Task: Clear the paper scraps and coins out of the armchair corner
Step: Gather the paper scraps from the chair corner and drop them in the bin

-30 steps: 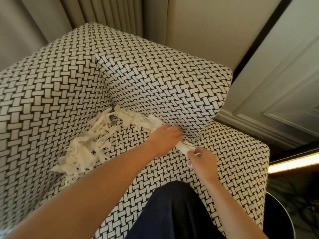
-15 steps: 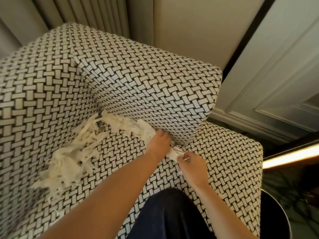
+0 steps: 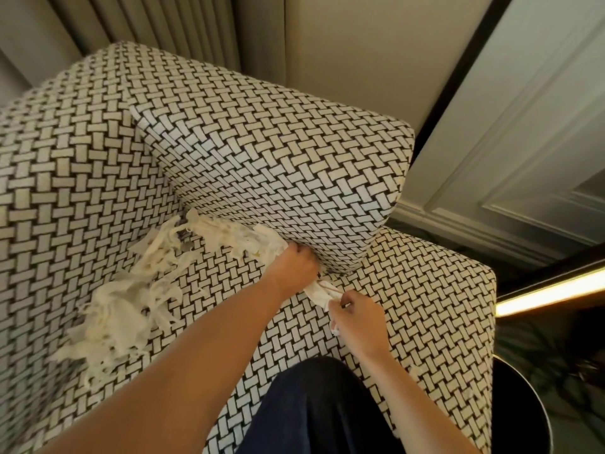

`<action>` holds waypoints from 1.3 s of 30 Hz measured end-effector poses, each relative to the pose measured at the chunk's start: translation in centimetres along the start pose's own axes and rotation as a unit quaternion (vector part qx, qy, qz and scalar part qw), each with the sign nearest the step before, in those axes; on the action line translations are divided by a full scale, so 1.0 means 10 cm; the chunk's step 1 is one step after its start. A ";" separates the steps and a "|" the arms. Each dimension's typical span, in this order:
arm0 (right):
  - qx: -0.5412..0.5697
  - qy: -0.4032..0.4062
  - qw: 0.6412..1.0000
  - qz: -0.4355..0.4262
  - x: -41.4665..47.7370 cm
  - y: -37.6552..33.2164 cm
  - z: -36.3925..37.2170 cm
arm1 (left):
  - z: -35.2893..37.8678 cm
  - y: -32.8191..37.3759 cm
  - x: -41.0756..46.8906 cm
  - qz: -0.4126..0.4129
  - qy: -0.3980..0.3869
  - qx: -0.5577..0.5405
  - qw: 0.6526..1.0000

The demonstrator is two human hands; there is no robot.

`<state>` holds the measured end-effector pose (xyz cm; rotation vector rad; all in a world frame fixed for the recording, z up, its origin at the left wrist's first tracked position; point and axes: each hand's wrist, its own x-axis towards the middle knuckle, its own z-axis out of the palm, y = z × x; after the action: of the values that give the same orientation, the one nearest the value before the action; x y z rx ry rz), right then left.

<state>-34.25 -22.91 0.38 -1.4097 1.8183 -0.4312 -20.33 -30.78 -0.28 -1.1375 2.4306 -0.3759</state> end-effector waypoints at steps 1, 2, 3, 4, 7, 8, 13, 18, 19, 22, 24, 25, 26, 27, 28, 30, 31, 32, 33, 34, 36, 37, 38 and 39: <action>0.002 -0.002 1.000 0.000 0.00 0.01 0.00 | 0.00 -0.03 0.00 -0.003 0.004 -0.005 1.000; 0.006 -0.004 1.000 -0.001 0.00 0.01 0.00 | 0.00 -0.05 -0.02 -0.008 0.009 -0.011 1.000; 0.010 -0.005 1.000 -0.002 0.00 0.01 0.00 | 0.01 -0.08 -0.04 -0.014 0.012 -0.022 1.000; 0.016 -0.003 1.000 -0.002 0.00 0.01 0.01 | 0.02 -0.12 -0.08 -0.019 0.014 -0.036 0.999; 0.028 0.006 1.000 -0.008 0.00 -0.04 0.02 | 0.04 -0.21 -0.26 -0.017 0.026 -0.050 0.998; 0.034 0.005 0.999 -0.011 -0.01 -0.07 0.02 | 0.05 -0.22 -0.33 -0.012 0.028 -0.051 0.998; 0.042 -0.026 0.997 -0.056 -0.07 -0.15 0.00 | 0.08 -0.31 -0.54 0.006 0.011 -0.067 0.998; 0.044 -0.026 0.995 -0.089 -0.17 -0.21 -0.09 | -0.03 -0.38 -0.68 -0.013 0.009 -0.107 0.994; 0.040 -0.022 0.995 -0.090 -0.19 -0.22 -0.11 | -0.05 -0.38 -0.70 -0.017 0.012 -0.112 0.993; 0.036 -0.019 0.995 -0.092 -0.24 -0.26 -0.14 | -0.07 -0.38 -0.79 -0.035 0.019 -0.140 0.989; 0.024 -0.019 0.994 -0.103 -0.28 -0.30 -0.15 | -0.06 -0.37 -0.87 -0.055 0.025 -0.159 0.986; 0.018 -0.021 0.994 -0.107 -0.30 -0.32 -0.15 | -0.06 -0.36 -0.92 -0.068 0.028 -0.171 0.982; 0.015 -0.024 0.994 -0.110 -0.31 -0.35 -0.15 | -0.05 -0.34 -0.97 -0.084 0.031 -0.187 0.978; 0.010 -0.027 0.993 -0.111 -0.34 -0.38 -0.14 | -0.04 -0.31 -1.02 -0.100 0.031 -0.207 0.973; -0.003 -0.030 0.993 -0.113 -0.36 -0.39 -0.13 | -0.03 -0.27 -1.07 -0.114 0.030 -0.229 0.966; -0.049 -0.031 0.990 -0.132 -0.39 -0.40 -0.12 | 0.00 -0.17 -1.18 -0.130 0.031 -0.278 0.951; -0.071 -0.028 0.987 -0.143 -0.41 -0.40 -0.12 | 0.01 -0.12 -1.24 -0.134 0.033 -0.301 0.944; -0.090 -0.022 0.984 -0.151 -0.43 -0.40 -0.12 | 0.02 -0.07 -1.30 -0.136 0.038 -0.320 0.937; -0.107 -0.016 0.982 -0.156 -0.45 -0.40 -0.13 | 0.03 -0.03 -1.37 -0.138 0.043 -0.339 0.930; -0.123 -0.012 0.980 -0.157 -0.47 -0.39 -0.14 | 0.05 0.02 -1.42 -0.139 0.050 -0.358 0.922; -0.143 -0.013 0.979 -0.148 -0.51 -0.38 -0.17 | 0.05 0.07 -1.51 -0.150 0.070 -0.398 0.902; -0.147 -0.014 0.979 -0.144 -0.52 -0.37 -0.19 | 0.04 0.08 -1.54 -0.161 0.091 -0.418 0.890; -0.148 -0.014 0.979 -0.137 -0.53 -0.35 -0.20 | 0.02 0.07 -1.56 -0.175 0.126 -0.437 0.873; -0.146 -0.010 0.980 -0.131 -0.53 -0.33 -0.21 | 0.00 0.05 -1.55 -0.192 0.168 -0.449 0.857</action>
<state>-33.15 -19.47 5.93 -1.8611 1.7355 -0.2874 -11.74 -18.42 3.59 -2.1000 2.7241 0.5933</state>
